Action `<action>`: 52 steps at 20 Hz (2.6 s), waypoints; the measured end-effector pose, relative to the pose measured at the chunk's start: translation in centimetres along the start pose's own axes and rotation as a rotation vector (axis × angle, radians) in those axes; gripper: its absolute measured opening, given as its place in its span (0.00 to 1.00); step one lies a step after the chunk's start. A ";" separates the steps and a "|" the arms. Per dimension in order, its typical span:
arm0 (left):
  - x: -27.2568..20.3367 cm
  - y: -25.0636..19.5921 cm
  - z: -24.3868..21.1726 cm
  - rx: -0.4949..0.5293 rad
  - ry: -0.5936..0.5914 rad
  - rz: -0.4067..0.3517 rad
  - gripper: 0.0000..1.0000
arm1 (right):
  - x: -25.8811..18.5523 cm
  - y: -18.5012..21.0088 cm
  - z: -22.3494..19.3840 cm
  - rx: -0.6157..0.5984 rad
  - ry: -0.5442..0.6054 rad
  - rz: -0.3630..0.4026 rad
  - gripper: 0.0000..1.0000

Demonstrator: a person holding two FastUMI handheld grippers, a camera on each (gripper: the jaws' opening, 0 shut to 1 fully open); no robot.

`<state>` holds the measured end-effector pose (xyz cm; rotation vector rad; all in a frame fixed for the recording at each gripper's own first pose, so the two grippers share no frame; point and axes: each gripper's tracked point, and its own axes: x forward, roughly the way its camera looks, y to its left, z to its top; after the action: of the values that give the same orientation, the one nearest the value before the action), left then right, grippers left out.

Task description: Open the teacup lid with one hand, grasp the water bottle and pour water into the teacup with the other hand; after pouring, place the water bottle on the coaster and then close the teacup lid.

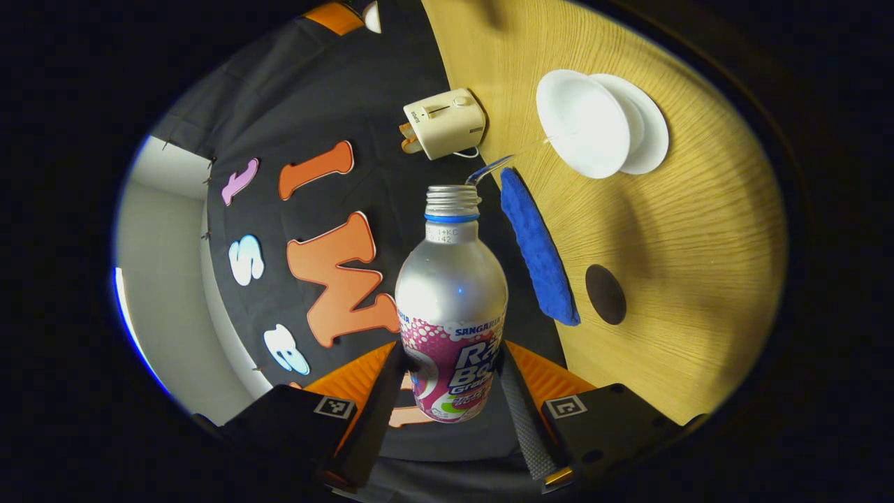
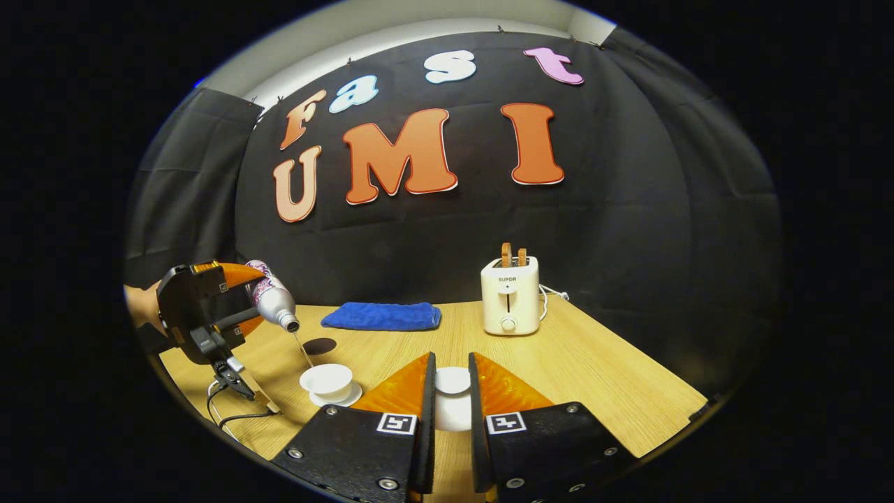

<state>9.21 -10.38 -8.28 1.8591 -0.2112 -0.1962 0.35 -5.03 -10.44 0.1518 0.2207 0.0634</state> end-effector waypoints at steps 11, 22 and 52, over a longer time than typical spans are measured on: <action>-0.1 4.6 -0.8 0.110 -0.015 0.058 0.87 | -0.5 0.4 0.8 -0.025 -0.011 0.012 0.22; 0.5 5.7 -0.8 0.183 -0.024 0.083 0.81 | -0.3 0.5 0.7 -0.024 -0.006 0.016 0.22; 0.3 4.3 1.9 0.067 -0.124 0.219 0.83 | 1.7 5.0 -1.1 -0.058 0.057 0.068 0.22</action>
<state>8.85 -13.42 -4.75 1.8761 -0.5099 -0.1543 1.51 0.19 -11.07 0.1000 0.2702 0.1416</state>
